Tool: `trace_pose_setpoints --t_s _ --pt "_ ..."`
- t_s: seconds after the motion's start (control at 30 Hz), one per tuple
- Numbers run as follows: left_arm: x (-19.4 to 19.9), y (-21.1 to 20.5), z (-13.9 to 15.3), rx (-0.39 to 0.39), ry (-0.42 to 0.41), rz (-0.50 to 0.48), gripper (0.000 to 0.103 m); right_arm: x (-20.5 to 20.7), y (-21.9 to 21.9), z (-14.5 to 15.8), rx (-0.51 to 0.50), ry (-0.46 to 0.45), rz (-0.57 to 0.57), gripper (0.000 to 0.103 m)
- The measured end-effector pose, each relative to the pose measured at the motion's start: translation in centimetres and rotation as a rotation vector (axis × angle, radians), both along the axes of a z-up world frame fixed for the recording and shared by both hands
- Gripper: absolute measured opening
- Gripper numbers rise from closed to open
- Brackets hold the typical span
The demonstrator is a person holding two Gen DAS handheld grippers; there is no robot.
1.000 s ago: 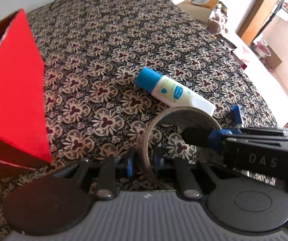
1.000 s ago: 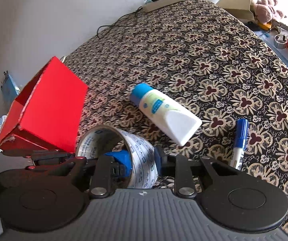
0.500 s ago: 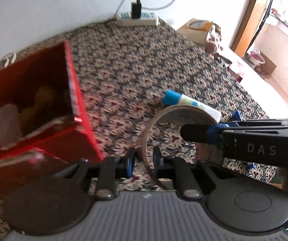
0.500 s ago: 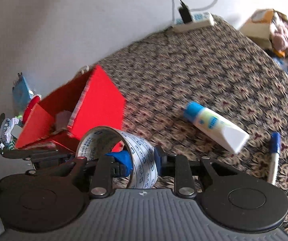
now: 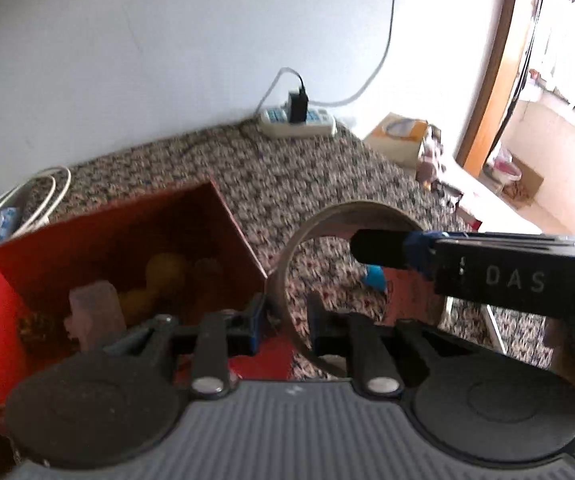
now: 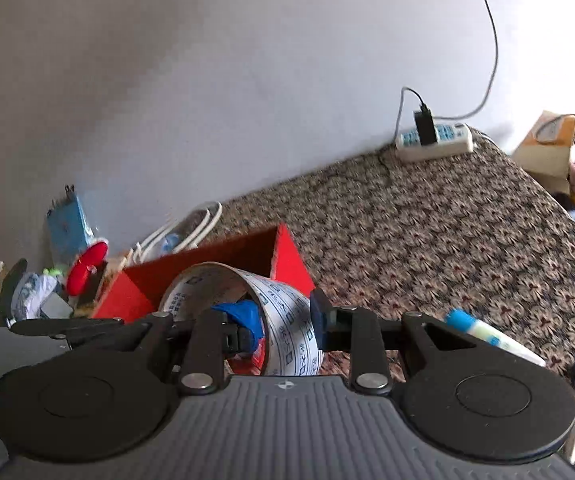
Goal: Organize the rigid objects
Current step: 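Carry the tape roll in the right gripper over the red box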
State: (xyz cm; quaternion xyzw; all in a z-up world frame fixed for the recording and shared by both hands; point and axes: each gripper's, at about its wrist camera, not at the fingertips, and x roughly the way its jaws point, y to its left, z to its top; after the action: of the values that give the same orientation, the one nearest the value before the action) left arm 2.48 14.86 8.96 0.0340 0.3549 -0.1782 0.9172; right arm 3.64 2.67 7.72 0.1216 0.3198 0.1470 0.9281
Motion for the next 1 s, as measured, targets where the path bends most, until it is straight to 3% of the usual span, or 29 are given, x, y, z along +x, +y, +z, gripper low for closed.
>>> trace_pose_setpoints --t_s 0.17,0.33,0.47,0.6,0.73,1.0 --pt "1.0 2.7 1.3 -0.023 -0.050 0.016 0.014 1.5 2.4 0.2 0.006 -0.035 0.022 0.009" --pt "3.2 5.6 0.7 -0.052 -0.041 0.045 0.014 3.8 5.4 0.3 -0.057 -0.066 0.058 0.009" --pt "5.4 7.7 -0.9 -0.094 0.016 0.064 0.014 5.8 7.8 -0.3 -0.143 -0.068 0.113 0.008" --pt "7.6 9.9 -3.4 -0.161 0.128 0.086 0.013 7.5 10.4 -1.5 -0.264 -0.029 0.179 0.008" --pt "8.8 10.6 -5.4 -0.161 0.213 0.092 0.013 8.7 12.5 -2.7 -0.374 0.018 0.241 0.007" --pt "9.6 12.0 -7.8 -0.135 0.317 0.143 0.013 10.7 13.6 -5.3 -0.389 0.165 0.307 0.005"
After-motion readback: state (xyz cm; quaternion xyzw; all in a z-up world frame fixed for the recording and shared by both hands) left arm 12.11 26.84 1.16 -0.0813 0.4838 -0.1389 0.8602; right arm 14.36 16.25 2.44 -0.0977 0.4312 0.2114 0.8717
